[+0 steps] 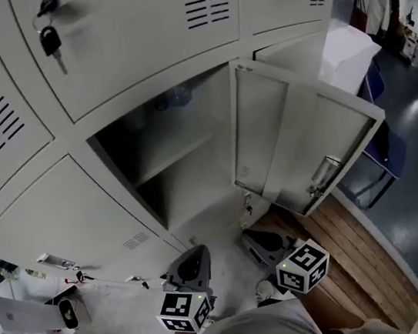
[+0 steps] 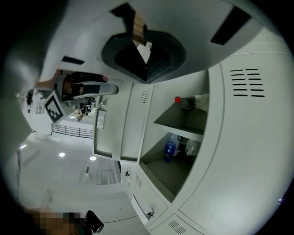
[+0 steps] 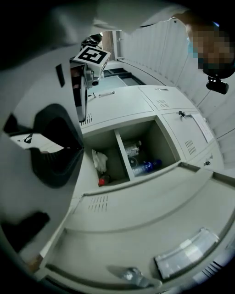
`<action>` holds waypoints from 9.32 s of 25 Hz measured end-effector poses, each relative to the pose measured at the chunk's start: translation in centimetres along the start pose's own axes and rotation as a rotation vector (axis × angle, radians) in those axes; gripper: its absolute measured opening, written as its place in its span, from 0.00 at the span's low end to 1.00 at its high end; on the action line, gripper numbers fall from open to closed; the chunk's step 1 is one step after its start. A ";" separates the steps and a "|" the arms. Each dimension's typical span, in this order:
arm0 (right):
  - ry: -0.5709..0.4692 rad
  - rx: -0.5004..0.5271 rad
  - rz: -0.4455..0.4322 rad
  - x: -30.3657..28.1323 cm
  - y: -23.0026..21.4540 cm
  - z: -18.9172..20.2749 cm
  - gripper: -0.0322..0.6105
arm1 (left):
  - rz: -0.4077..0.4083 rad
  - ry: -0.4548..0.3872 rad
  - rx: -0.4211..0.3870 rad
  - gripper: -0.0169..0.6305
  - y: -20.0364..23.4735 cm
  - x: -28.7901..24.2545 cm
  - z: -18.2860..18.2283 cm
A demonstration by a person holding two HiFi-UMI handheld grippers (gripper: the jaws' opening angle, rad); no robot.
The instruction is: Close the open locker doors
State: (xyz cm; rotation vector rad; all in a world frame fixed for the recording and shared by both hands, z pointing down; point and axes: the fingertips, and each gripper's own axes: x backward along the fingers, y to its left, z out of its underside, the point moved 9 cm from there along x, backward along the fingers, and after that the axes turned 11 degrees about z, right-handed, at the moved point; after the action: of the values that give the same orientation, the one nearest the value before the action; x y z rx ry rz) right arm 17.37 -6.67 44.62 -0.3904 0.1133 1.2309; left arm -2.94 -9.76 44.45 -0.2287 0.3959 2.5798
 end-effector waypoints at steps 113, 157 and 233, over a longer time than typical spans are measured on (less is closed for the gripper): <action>0.109 0.054 -0.273 -6.3 3.2 0.1 0.09 | -0.201 -0.041 0.052 0.05 3.1 4.0 0.4; 0.126 0.111 -0.318 -15.6 5.2 -2.0 0.09 | -0.365 -0.082 0.093 0.05 7.9 8.0 0.2; 0.144 0.081 -0.293 -6.7 2.5 1.4 0.09 | -0.221 -0.032 0.060 0.05 1.3 2.6 0.5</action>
State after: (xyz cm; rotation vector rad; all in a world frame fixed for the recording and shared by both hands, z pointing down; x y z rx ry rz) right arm 12.62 -11.52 47.35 -0.4091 0.2212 0.9061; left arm -5.82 -9.48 44.58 -0.1981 0.4117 2.3484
